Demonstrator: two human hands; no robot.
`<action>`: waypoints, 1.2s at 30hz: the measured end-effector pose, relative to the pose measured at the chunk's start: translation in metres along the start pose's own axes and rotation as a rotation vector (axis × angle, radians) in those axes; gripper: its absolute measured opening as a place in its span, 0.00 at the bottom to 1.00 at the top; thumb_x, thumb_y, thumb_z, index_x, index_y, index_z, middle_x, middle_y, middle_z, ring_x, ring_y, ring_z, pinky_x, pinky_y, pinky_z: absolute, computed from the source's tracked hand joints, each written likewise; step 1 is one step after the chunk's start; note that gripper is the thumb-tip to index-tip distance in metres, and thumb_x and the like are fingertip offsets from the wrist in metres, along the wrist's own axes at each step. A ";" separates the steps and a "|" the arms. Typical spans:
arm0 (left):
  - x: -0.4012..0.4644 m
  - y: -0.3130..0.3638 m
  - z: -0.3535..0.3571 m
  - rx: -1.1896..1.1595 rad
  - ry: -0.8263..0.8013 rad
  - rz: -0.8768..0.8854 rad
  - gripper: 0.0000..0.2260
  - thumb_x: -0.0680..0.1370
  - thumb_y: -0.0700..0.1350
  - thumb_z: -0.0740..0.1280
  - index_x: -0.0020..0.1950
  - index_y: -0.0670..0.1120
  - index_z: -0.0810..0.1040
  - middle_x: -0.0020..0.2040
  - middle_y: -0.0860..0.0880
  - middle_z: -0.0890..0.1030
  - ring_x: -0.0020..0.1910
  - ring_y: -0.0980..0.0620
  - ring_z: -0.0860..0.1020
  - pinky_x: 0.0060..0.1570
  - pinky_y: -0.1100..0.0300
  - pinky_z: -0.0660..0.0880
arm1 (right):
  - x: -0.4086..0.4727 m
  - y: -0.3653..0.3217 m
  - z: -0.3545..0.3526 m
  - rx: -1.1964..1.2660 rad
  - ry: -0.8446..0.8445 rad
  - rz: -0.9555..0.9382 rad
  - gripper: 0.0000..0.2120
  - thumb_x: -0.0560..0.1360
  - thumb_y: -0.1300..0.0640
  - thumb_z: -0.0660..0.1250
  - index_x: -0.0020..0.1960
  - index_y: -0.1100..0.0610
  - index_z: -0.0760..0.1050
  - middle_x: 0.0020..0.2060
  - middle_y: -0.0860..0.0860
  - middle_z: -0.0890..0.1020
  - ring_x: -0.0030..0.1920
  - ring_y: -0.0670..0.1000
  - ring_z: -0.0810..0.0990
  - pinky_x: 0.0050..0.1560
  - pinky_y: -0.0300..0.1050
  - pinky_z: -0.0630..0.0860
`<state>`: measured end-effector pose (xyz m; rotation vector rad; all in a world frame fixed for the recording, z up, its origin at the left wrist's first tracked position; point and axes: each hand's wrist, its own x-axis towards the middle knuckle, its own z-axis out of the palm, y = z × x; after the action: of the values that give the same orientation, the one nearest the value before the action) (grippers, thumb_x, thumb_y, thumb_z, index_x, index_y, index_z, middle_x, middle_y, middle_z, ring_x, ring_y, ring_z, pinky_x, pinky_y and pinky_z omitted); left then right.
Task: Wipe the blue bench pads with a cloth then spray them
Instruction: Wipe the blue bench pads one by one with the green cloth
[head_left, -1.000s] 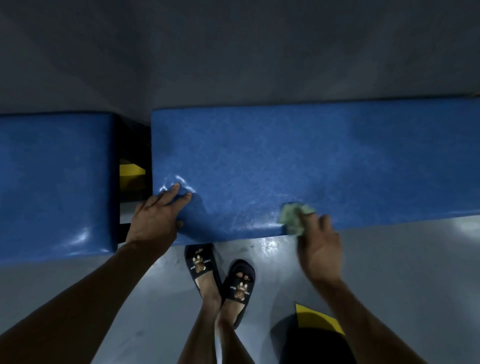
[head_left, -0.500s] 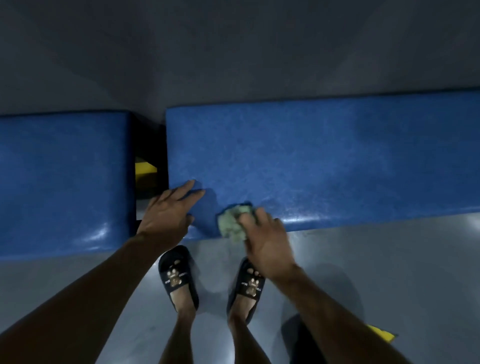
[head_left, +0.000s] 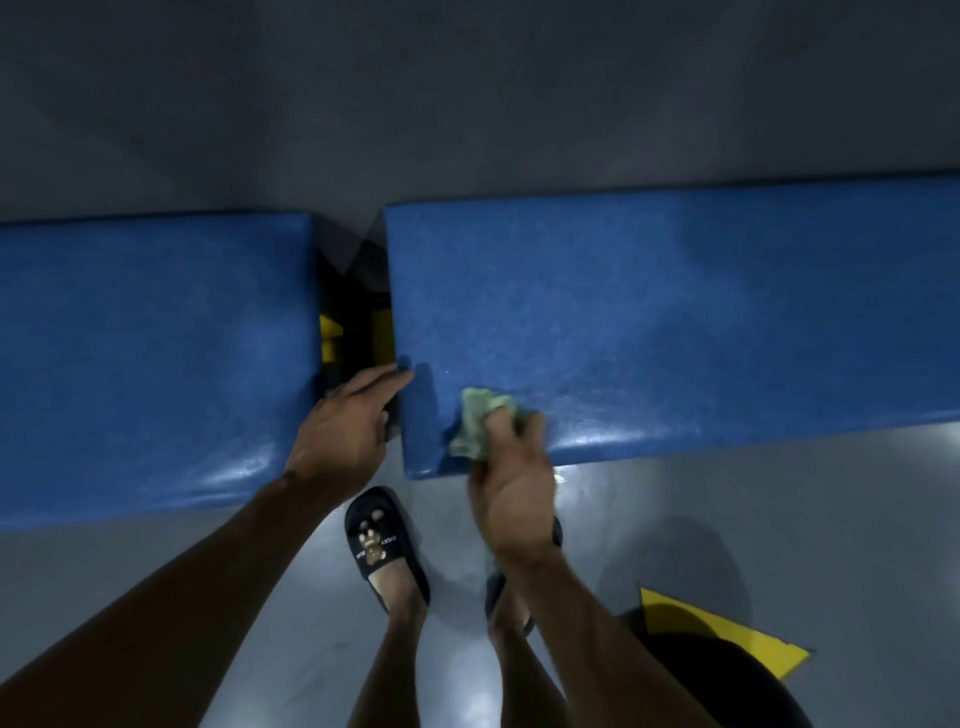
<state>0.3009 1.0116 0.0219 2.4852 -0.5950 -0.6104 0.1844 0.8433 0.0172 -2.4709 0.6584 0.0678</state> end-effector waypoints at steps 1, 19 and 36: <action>-0.001 -0.002 0.000 -0.002 -0.015 -0.005 0.27 0.75 0.35 0.61 0.73 0.52 0.70 0.73 0.53 0.70 0.68 0.46 0.72 0.64 0.48 0.73 | -0.004 -0.013 0.005 -0.014 -0.033 -0.075 0.17 0.72 0.59 0.66 0.59 0.52 0.71 0.53 0.53 0.70 0.39 0.55 0.78 0.36 0.42 0.75; 0.009 -0.023 -0.010 -0.080 -0.111 0.015 0.26 0.77 0.34 0.61 0.72 0.53 0.71 0.73 0.55 0.70 0.68 0.51 0.72 0.66 0.54 0.71 | -0.023 -0.033 0.014 -0.016 -0.072 0.121 0.23 0.71 0.58 0.67 0.62 0.45 0.66 0.55 0.50 0.67 0.34 0.56 0.80 0.34 0.46 0.75; 0.015 -0.038 -0.024 -0.086 -0.137 0.006 0.25 0.78 0.34 0.61 0.73 0.53 0.71 0.73 0.54 0.70 0.67 0.49 0.73 0.65 0.53 0.72 | 0.015 0.006 -0.016 -0.096 0.121 0.335 0.20 0.72 0.54 0.71 0.62 0.50 0.70 0.54 0.55 0.69 0.37 0.64 0.79 0.35 0.47 0.70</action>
<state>0.3366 1.0417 0.0145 2.3744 -0.6136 -0.7926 0.1933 0.8239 0.0241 -2.4445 1.1408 0.0802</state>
